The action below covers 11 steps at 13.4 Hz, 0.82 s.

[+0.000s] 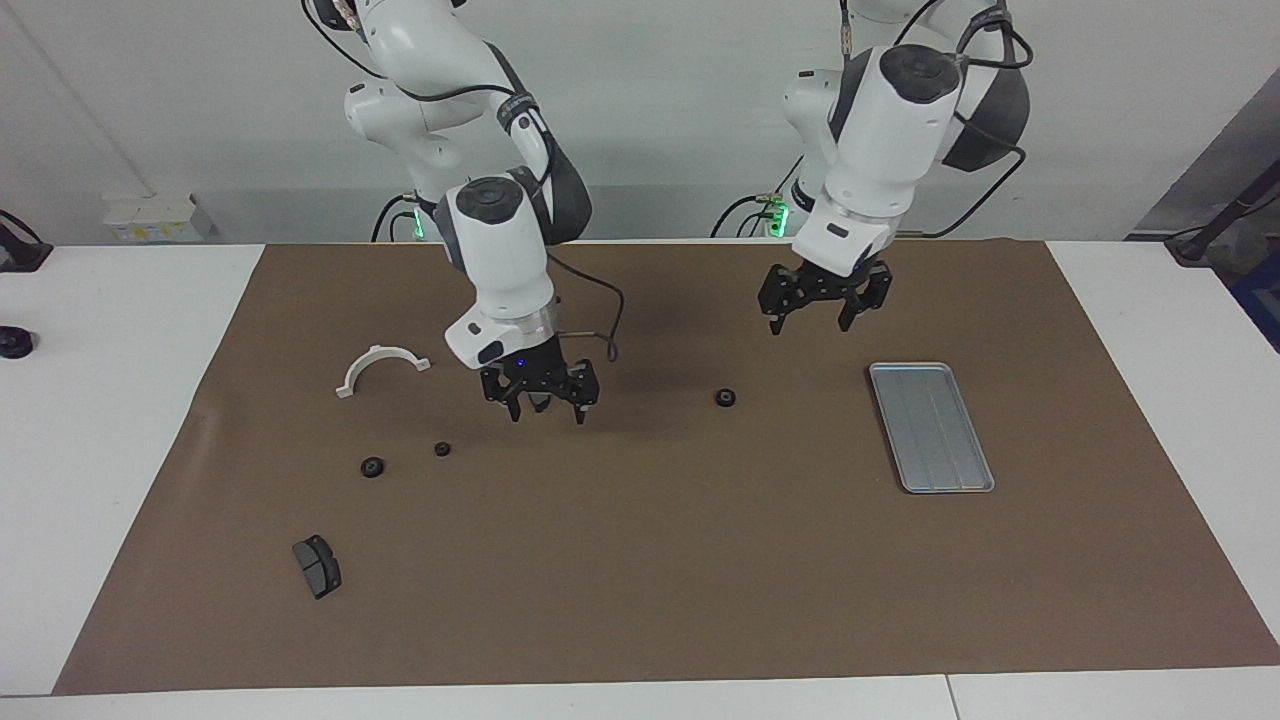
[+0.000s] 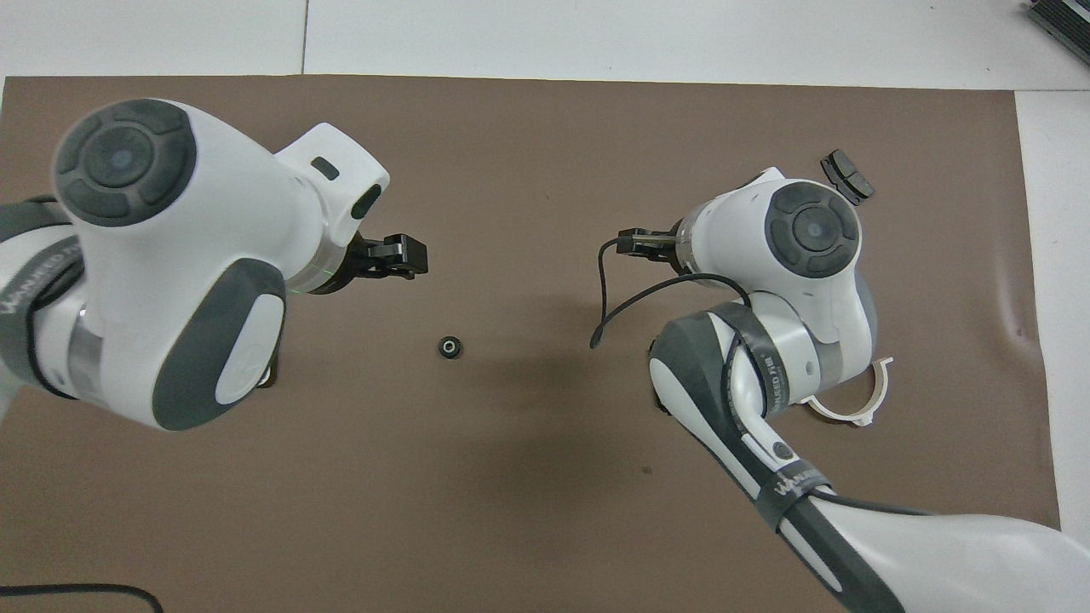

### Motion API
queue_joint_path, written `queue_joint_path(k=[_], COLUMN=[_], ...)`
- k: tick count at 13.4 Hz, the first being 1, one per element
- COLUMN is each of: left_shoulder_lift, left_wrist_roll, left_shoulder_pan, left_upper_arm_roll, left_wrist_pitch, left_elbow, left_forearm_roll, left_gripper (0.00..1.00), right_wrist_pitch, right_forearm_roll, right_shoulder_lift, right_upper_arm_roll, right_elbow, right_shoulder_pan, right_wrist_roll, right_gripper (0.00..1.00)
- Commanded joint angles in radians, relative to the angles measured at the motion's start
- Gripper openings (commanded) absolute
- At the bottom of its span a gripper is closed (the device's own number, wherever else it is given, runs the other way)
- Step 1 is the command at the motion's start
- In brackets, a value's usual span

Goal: Pick bearing gear from pile to tray
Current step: 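Grasp the gear with the left gripper while the right gripper withdraws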

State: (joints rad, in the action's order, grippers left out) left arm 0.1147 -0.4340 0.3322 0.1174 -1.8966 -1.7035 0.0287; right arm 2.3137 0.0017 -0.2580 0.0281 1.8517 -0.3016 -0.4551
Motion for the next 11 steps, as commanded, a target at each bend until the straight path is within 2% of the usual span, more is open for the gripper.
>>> queue_joint_path(k=[1, 4, 8, 11], left_shoulder_lift=[-0.001, -0.012, 0.04, 0.077], left_wrist_roll=[-0.009, -0.009, -0.02, -0.023], left_shoulder_pan=[0.044, 0.082, 0.129, 0.129], left_upper_arm_roll=[-0.018, -0.018, -0.018, -0.018], left_wrist_pitch=[-0.14, -0.28, -0.474, -0.516], left_elbow=[-0.123, -0.263, -0.379, -0.4], left_forearm_roll=[0.005, 0.005, 0.005, 0.005], left_gripper=[1.0, 1.0, 1.0, 1.0], right_wrist_pitch=[0.0, 0.01, 0.059, 0.095], right_forearm_roll=[0.026, 0.026, 0.026, 0.026], right_shoulder_lift=[0.028, 0.01, -0.018, -0.058], right_upper_arm_roll=[0.013, 0.013, 0.013, 0.013], right_elbow=[0.059, 0.073, 0.131, 0.153], right_shoulder_pan=[0.091, 0.163, 0.205, 0.22], right_wrist_roll=[0.154, 0.284, 0.302, 0.322], right_gripper=[1.0, 1.0, 1.0, 1.0])
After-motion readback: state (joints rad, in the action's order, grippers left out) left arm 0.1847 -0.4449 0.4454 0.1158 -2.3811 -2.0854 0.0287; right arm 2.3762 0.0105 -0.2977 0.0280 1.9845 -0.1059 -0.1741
